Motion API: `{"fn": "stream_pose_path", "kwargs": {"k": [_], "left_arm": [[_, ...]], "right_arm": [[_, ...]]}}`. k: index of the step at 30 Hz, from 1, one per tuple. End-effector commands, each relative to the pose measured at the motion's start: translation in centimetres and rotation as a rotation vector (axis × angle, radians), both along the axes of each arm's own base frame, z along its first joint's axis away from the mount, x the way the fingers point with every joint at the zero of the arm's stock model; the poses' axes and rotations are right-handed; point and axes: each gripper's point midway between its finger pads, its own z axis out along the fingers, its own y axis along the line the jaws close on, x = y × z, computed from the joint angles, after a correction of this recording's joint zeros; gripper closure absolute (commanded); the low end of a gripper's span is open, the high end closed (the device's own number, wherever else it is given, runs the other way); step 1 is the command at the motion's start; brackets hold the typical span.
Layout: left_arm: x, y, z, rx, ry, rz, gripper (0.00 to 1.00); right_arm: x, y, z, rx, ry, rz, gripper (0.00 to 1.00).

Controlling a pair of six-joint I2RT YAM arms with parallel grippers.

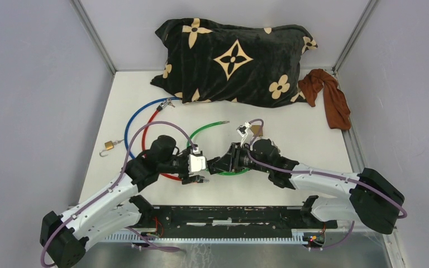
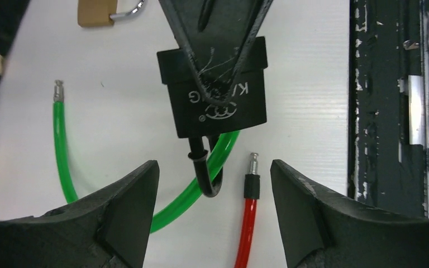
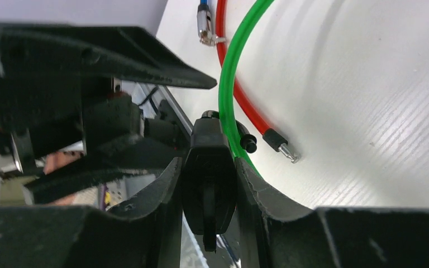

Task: Lock with the key
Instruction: Adjust the lock.

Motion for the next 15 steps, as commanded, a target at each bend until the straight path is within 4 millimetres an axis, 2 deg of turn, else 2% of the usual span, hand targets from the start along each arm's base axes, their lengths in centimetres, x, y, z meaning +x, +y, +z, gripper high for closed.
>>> {"fn": "stream_pose_path", "kwargs": {"k": [1,4,5,7,10,12,15], "left_arm": [[2.1,-2.1,3.8,-0.083,-0.291,-0.023,0.18],[3.1,-2.4,6.7,-0.140,-0.446,0.020,0.09],[2.9,-2.6,7.1,-0.144,-0.463,0.004,0.01],[2.1,-3.3,6.7,-0.131,-0.421,-0.044,0.00],[0.4,-4.3,4.7,-0.108,-0.236,-0.097,0.00],[-0.3,-4.4,3.7,-0.089,-0.191,-0.123,0.00],[1.3,-4.3,3.4,-0.058,-0.191,-0.042,0.00]], "right_arm": [[1.8,0.1,6.6,0.304,0.076,-0.158,1.00],[2.6,-0.4,6.1,0.311,0.136,-0.236,1.00],[2.8,-0.5,6.1,0.316,0.143,-0.253,1.00],[3.1,-0.3,6.8,0.333,0.147,-0.257,1.00],[3.0,0.4,7.6,0.344,0.149,-0.238,1.00],[2.8,0.5,7.9,0.350,0.153,-0.231,1.00],[2.4,0.6,8.0,0.359,0.160,-0.221,1.00]]}}
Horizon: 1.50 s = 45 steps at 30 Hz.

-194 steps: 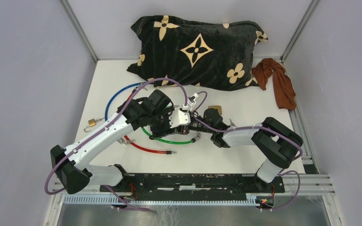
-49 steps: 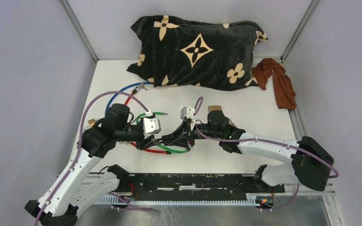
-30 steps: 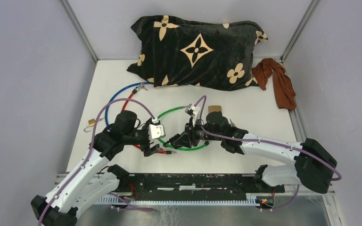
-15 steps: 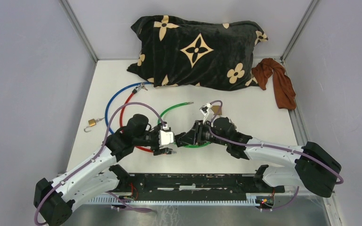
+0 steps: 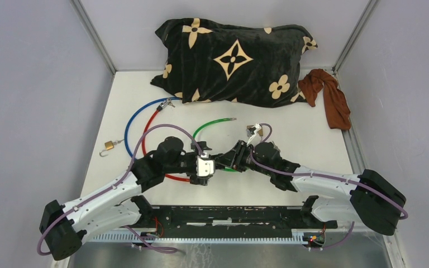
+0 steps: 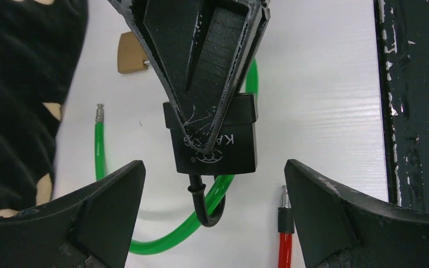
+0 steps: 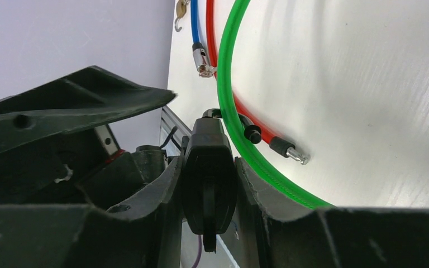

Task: Lock with the key
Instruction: Adjust the lock.

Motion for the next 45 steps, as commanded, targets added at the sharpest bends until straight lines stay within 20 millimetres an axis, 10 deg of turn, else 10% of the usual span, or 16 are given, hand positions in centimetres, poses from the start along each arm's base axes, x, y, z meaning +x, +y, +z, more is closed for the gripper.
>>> {"fn": "stream_pose_path", "kwargs": {"k": [1,16,26,34,36,38,40,45], "left_arm": [[1.2,-0.6,1.0,-0.011,0.012,0.051,0.00],[0.2,-2.0,0.2,-0.026,0.099,-0.007,0.22],[-0.1,-2.3,-0.2,-0.014,0.100,-0.032,0.12],[0.4,-2.5,0.8,-0.044,0.095,-0.003,0.93],[0.6,-2.4,1.0,-0.049,0.097,0.014,0.98],[0.8,-2.3,1.5,-0.066,0.105,0.040,0.98],[1.0,-2.2,2.0,-0.090,0.123,0.080,0.98],[1.5,-1.5,2.8,-0.134,0.174,0.184,0.98]], "right_arm": [[0.5,1.7,8.3,0.245,-0.094,-0.010,1.00],[-0.7,2.1,9.7,0.283,-0.111,0.037,1.00],[-0.9,2.2,10.4,0.309,-0.113,0.043,1.00],[-1.1,2.4,10.3,0.314,-0.116,0.061,1.00],[-1.3,2.6,10.7,0.307,-0.155,0.088,1.00],[-1.1,3.0,11.0,0.249,-0.263,0.144,0.80],[-0.7,3.0,10.4,0.107,-0.449,0.238,0.38],[-0.7,0.6,7.4,-0.199,-0.866,0.383,0.20]]}}
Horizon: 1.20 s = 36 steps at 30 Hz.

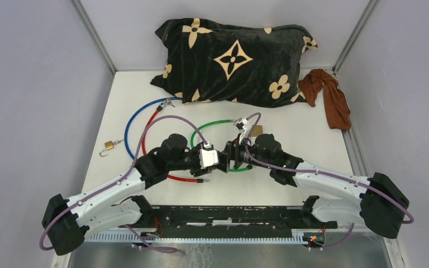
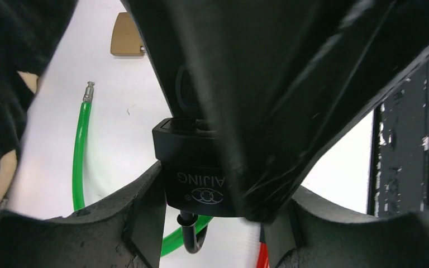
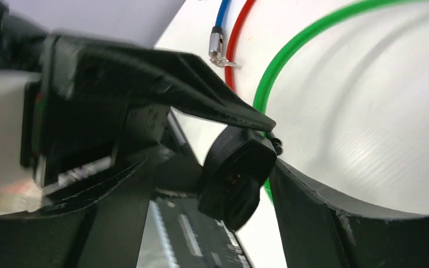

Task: Lock with the key
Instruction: Adjust the lock.

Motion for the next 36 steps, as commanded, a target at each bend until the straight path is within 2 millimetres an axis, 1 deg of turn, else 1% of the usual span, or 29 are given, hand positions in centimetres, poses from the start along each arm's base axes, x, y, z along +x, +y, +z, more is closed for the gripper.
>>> {"fn": "stream_pose_path", "kwargs": {"k": [1,4,5,7,9,10,13,14,15,18,19,22,26,27,29,31,32,33,35,36], "left_arm": [[0.6,-0.6,4.0,-0.137,0.026,0.095,0.98],[0.3,-0.5,4.5,-0.164,0.063,0.111,0.98],[0.3,-0.5,4.7,-0.173,0.071,0.118,0.98],[0.3,-0.5,5.2,-0.187,0.086,0.132,0.98],[0.3,-0.5,5.4,-0.188,0.099,0.139,0.98],[0.2,-0.4,5.4,-0.183,0.102,0.138,0.98],[0.3,-0.1,5.4,-0.171,0.107,0.147,0.98],[0.3,-0.1,5.5,-0.171,0.106,0.152,0.98],[0.4,0.0,5.6,-0.175,0.110,0.157,0.98],[0.2,-0.3,6.3,-0.203,0.134,0.158,0.98],[0.2,-0.4,6.6,-0.212,0.145,0.159,0.98],[0.2,-0.6,7.0,-0.230,0.164,0.168,0.98],[0.2,-0.5,6.9,-0.230,0.170,0.169,0.98],[0.3,-0.5,6.9,-0.230,0.170,0.170,0.98],[0.4,-0.4,7.1,-0.232,0.168,0.174,0.98],[0.4,-0.3,7.1,-0.225,0.166,0.176,0.98],[0.4,-0.2,6.9,-0.218,0.163,0.175,0.98],[0.4,-0.1,6.8,-0.210,0.157,0.174,0.98],[0.2,0.3,6.5,-0.199,0.157,0.174,0.98],[-0.1,0.4,6.3,-0.194,0.163,0.166,0.98]], "right_arm": [[-0.3,-1.4,3.3,-0.097,-0.615,0.193,0.19],[-0.9,-2.6,0.4,-0.153,-0.762,0.247,0.17],[-0.6,-3.0,-0.6,-0.172,-0.788,0.237,0.17],[-0.6,-3.1,-1.7,-0.189,-0.842,0.248,0.17],[-0.6,-3.1,-2.2,-0.185,-0.888,0.259,0.17],[-0.7,-3.0,-2.1,-0.172,-0.912,0.267,0.17],[-1.1,-3.1,-1.0,-0.125,-0.998,0.259,0.17],[-0.9,-3.4,-1.2,-0.136,-1.013,0.239,0.17],[-0.5,-3.7,-1.5,-0.155,-1.025,0.217,0.17],[0.5,-4.3,-4.4,-0.251,-1.016,0.203,0.18],[0.6,-4.2,-5.2,-0.263,-1.003,0.220,0.18],[0.4,-3.2,-6.8,-0.277,-0.974,0.278,0.19],[1.1,-2.3,-8.1,-0.303,-0.960,0.301,0.22],[1.1,-2.0,-8.7,-0.313,-0.943,0.320,0.25],[1.0,-1.3,-9.2,-0.315,-0.909,0.359,0.37],[1.0,-0.7,-8.8,-0.289,-0.883,0.363,0.58],[0.9,-0.4,-8.1,-0.267,-0.877,0.358,0.68],[0.9,-0.3,-7.3,-0.243,-0.874,0.349,0.74],[0.5,0.1,-5.1,-0.184,-0.878,0.336,0.84],[0.4,0.2,-3.6,-0.149,-0.892,0.323,0.87]]}}
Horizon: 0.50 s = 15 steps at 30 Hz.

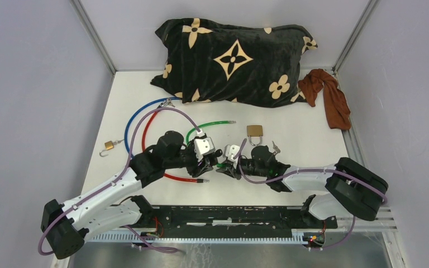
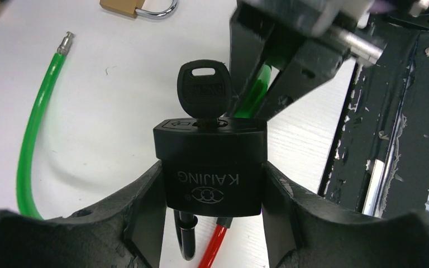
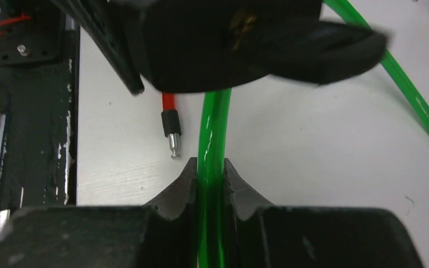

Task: Lock with the key
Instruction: Adjust the lock.

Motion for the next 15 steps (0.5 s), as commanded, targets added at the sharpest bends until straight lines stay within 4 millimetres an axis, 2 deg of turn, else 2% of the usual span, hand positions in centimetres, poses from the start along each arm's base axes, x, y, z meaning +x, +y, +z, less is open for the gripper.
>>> {"fn": "stream_pose_path", "kwargs": {"k": [1,3,5,7,8,9,11,12,14,15], "left_arm": [[0.1,-0.9,5.0,-0.120,-0.095,-0.032,0.98],[-0.4,-0.6,4.1,-0.107,-0.078,-0.040,0.98],[-0.9,-0.3,3.6,-0.099,-0.076,-0.058,0.98],[-1.5,-0.4,3.9,-0.107,-0.079,-0.099,0.98],[-1.9,-0.5,4.4,-0.117,-0.083,-0.118,0.98],[-2.1,-0.6,4.8,-0.120,-0.094,-0.139,0.98],[-2.2,-0.3,5.2,-0.091,-0.136,-0.173,0.98],[-2.0,0.2,5.0,-0.050,-0.178,-0.190,0.98],[-1.2,1.7,4.5,0.055,-0.283,-0.197,0.98],[-0.6,2.5,4.3,0.108,-0.341,-0.197,0.98]], "right_arm": [[0.0,1.7,7.6,0.203,-0.027,0.025,0.91],[0.2,1.6,9.7,0.246,-0.049,0.015,0.95],[1.1,1.3,10.4,0.237,-0.068,-0.023,0.96],[2.4,0.9,9.5,0.193,-0.072,-0.080,0.95],[3.0,0.6,8.7,0.166,-0.063,-0.103,0.91],[3.2,0.7,7.6,0.141,-0.041,-0.111,0.83],[2.5,1.3,6.2,0.103,0.020,-0.059,0.49],[2.0,1.7,6.0,0.096,0.055,-0.032,0.35],[1.2,1.7,6.1,0.101,0.098,-0.012,0.18],[0.9,1.4,6.5,0.112,0.091,-0.010,0.15]]}}
